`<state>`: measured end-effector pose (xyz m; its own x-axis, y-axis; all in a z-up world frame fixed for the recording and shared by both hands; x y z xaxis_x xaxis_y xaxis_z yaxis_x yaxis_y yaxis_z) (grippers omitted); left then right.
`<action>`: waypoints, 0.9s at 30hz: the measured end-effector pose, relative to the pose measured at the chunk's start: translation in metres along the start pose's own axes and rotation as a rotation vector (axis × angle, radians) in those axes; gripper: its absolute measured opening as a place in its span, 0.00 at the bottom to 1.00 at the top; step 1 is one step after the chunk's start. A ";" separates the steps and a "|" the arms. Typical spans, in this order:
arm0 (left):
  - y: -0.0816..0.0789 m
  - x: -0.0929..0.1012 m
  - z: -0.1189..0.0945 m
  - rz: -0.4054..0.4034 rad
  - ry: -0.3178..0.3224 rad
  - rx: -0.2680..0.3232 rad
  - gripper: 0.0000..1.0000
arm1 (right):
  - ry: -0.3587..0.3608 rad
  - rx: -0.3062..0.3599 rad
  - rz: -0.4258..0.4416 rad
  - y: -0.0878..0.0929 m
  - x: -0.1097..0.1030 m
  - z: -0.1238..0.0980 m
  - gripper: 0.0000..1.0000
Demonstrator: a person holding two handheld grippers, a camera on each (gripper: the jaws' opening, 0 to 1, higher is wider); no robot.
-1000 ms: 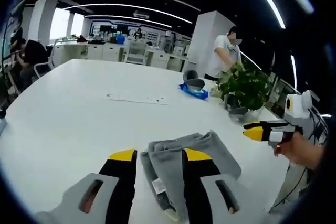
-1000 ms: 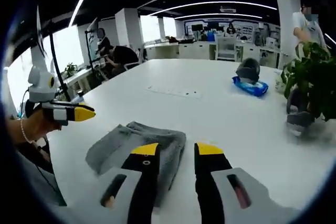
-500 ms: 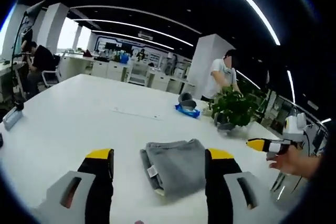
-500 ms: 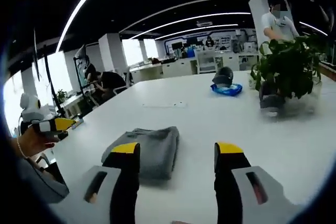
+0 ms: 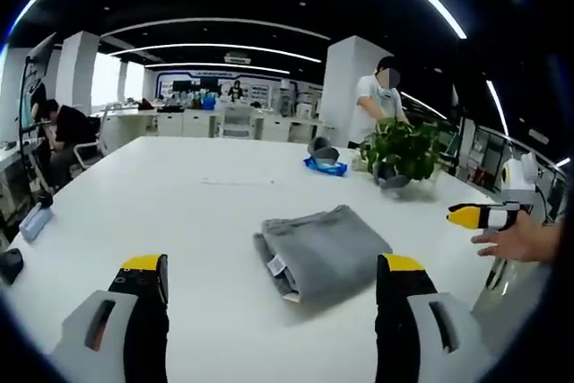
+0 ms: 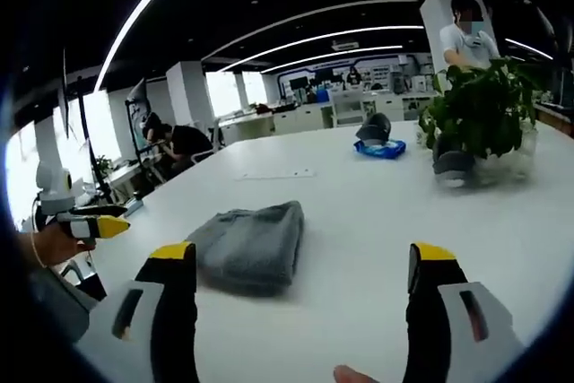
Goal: Fold the towel on the table until its edges align and the towel forms a compact rectangular stack.
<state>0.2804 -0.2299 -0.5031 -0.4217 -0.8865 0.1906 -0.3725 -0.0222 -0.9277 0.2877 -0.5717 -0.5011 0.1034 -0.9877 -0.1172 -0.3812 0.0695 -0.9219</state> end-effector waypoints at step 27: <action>0.004 0.000 0.000 0.057 -0.022 -0.054 1.00 | -0.003 0.002 -0.072 0.001 -0.004 -0.006 0.99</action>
<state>0.2792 -0.2304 -0.5068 -0.4250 -0.8957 0.1306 -0.3930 0.0526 -0.9180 0.2815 -0.5687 -0.4993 0.1330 -0.9898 -0.0516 -0.3712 -0.0015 -0.9286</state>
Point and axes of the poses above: the point that each gripper's makers call its tool centre point, and the gripper's own axes: z roughly forward along the fingers, x roughly to its right, y roughly out of its underside, the point moved 7 cm from there along -z, roughly backward along the fingers, and after that the axes turned 11 degrees about y, right-handed, at the moved point
